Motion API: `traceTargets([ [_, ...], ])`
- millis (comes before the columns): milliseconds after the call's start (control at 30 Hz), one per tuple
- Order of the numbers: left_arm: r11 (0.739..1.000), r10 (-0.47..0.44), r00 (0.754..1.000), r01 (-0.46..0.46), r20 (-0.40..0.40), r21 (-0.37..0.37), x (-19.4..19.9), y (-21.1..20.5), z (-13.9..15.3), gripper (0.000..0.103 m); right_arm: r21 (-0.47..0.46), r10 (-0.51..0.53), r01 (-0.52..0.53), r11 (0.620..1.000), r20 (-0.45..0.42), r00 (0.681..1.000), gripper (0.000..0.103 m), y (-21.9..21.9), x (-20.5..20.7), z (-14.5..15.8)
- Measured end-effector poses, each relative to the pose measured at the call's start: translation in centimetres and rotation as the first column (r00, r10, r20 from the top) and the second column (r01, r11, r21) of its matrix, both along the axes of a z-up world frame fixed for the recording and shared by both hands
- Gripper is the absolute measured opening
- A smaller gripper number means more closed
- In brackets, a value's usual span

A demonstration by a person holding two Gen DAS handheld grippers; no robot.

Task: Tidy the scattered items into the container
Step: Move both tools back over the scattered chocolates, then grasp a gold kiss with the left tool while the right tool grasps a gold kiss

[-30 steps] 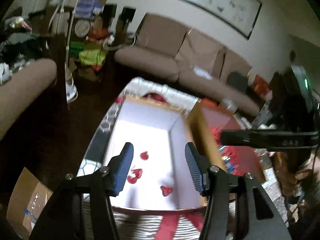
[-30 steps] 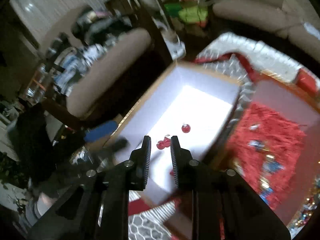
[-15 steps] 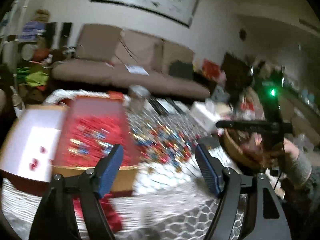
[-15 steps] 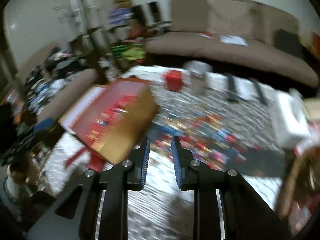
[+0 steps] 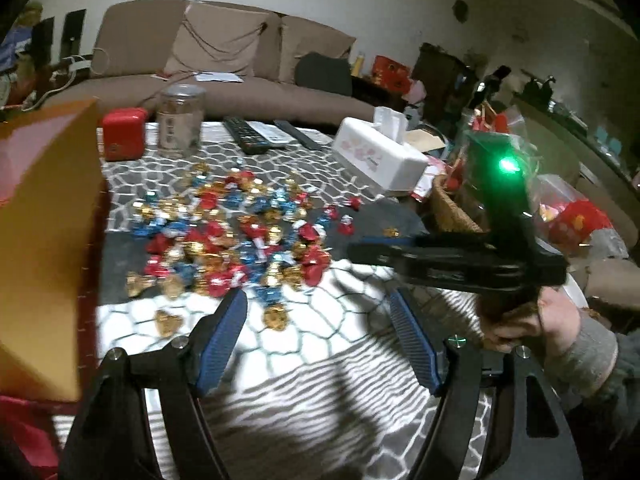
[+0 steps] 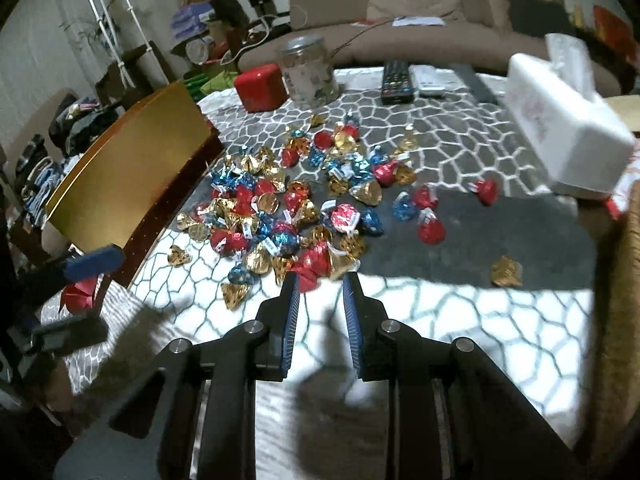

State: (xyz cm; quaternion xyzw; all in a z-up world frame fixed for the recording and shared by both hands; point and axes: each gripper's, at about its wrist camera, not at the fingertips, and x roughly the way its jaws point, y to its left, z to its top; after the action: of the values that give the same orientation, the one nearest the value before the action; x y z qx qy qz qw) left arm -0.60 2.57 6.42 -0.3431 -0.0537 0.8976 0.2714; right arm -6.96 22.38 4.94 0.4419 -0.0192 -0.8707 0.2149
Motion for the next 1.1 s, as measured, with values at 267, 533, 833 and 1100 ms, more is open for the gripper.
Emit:
traceTargets([
  [267,0.999,-0.039,0.998,0.038,0.042,0.014,1.2,0.4,-2.3,0.074,-0.025,0.003,-0.001,1.0,0.05,0.999,0.035,-1.0,-2.9,-2.5],
  [533,0.999,-0.036,0.999,0.036,0.007,0.009,1.0,1.1,-1.4,0.074,0.044,0.011,-0.011,0.999,0.01,1.0,0.041,-3.2,-3.1,-3.1],
  [833,0.998,-0.069,0.998,0.069,0.005,-0.007,0.3,3.6,-1.2,0.074,-0.065,-0.031,0.035,0.997,0.061,0.998,0.001,-0.1,-1.1,-0.9],
  [1100,0.994,-0.044,0.999,0.046,0.016,-0.096,-4.3,7.1,-3.0,0.074,0.045,-0.065,0.063,0.997,0.052,0.997,0.015,1.8,-0.2,-0.1],
])
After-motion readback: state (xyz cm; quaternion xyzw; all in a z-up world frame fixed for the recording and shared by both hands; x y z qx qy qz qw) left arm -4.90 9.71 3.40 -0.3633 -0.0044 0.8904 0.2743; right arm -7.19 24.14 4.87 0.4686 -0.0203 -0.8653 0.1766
